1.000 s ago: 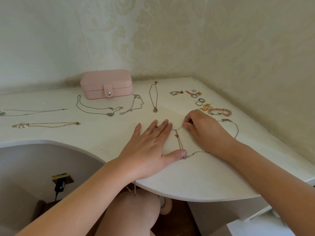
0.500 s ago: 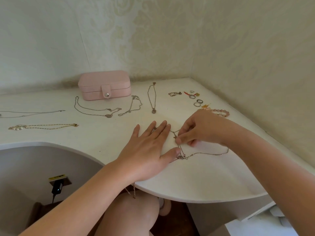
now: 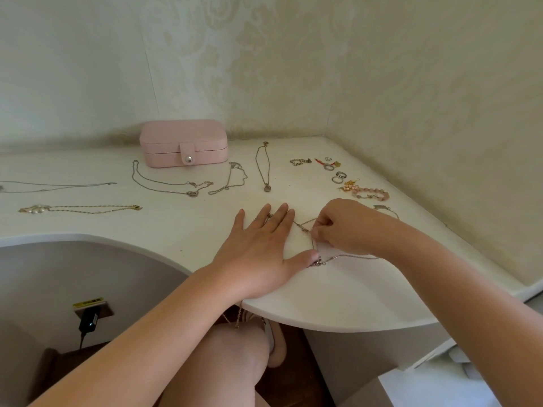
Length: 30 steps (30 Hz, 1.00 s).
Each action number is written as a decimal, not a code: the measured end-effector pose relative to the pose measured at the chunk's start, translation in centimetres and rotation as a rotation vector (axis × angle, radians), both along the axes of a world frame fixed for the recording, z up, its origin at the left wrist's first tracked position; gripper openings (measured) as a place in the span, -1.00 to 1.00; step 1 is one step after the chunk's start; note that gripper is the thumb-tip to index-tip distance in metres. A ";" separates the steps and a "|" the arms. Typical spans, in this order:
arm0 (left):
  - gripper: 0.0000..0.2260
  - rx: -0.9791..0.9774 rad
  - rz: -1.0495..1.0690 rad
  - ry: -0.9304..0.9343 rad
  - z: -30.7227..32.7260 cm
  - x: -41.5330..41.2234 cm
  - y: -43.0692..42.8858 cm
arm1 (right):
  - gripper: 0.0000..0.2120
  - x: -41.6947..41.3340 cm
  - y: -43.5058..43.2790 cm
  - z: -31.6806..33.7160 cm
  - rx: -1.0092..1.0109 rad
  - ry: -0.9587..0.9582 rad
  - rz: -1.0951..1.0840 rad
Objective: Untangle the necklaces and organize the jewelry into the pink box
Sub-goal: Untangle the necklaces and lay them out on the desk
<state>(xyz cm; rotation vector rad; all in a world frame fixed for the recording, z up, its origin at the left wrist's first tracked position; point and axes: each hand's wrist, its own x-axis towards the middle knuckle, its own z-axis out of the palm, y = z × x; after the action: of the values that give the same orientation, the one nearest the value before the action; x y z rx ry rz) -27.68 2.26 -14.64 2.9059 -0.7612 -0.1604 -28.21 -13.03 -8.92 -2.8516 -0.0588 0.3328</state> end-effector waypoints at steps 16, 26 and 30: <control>-0.22 0.016 0.005 -0.006 0.1 -0.1 0.0 | -0.85 -0.8 -3.6 -0.8 1.719 0.172 -0.392; -0.16 0.014 0.006 0.009 0.1 0.0 0.0 | -0.75 -0.9 -7.0 2.2 0.340 -0.024 -0.081; -0.14 0.008 0.003 0.011 0.0 0.0 0.1 | -0.68 -0.3 -6.7 2.2 -0.103 -0.038 -0.001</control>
<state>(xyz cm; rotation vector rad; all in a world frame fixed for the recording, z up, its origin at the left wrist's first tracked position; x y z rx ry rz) -27.72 2.39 -14.60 2.9114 -0.7561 -0.1799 -28.52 -19.75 -6.73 -2.9600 -0.0493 0.2888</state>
